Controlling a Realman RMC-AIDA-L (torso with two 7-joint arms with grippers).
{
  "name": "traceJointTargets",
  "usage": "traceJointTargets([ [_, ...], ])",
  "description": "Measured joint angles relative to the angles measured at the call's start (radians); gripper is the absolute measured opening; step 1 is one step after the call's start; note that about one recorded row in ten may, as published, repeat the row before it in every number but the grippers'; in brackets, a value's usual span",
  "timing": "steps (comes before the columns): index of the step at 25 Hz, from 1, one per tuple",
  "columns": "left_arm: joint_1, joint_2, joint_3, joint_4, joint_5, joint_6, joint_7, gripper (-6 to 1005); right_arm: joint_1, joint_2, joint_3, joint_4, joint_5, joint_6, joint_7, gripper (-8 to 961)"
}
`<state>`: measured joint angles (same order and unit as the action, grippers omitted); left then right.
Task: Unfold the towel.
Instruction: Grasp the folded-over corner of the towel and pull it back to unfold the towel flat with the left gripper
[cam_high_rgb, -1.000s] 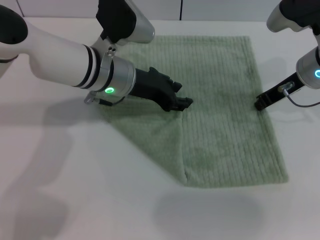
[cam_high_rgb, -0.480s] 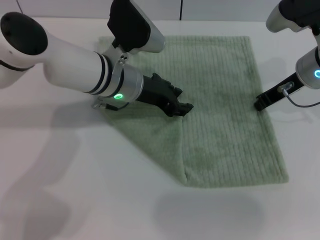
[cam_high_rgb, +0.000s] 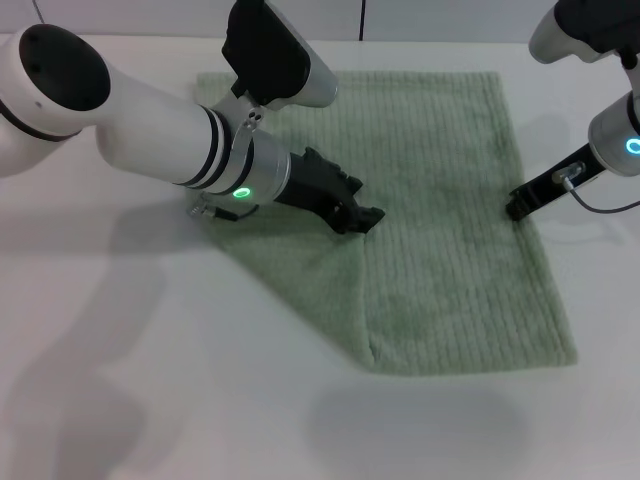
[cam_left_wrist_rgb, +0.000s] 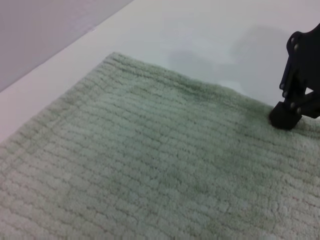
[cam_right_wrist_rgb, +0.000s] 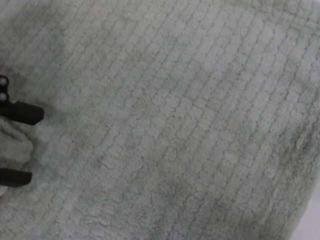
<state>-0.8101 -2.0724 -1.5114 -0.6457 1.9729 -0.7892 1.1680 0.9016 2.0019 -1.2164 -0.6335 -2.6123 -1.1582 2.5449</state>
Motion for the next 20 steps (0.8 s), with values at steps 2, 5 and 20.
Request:
traceJointTargets([
  [2, -0.002, 0.0, 0.0, 0.002, 0.0, 0.0, 0.0, 456, 0.0, 0.0, 0.0, 0.0, 0.0, 0.0, 0.0, -1],
  [5, -0.003, 0.0, 0.001, 0.005, 0.001, 0.001, 0.0, 454, 0.002, 0.0, 0.0, 0.0, 0.0, 0.0, 0.0, -1],
  [20, -0.014, 0.0, 0.036, 0.02, 0.001, 0.004, -0.001, 409, 0.003, 0.002, 0.0, 0.0, 0.0, 0.0, 0.0, -1],
])
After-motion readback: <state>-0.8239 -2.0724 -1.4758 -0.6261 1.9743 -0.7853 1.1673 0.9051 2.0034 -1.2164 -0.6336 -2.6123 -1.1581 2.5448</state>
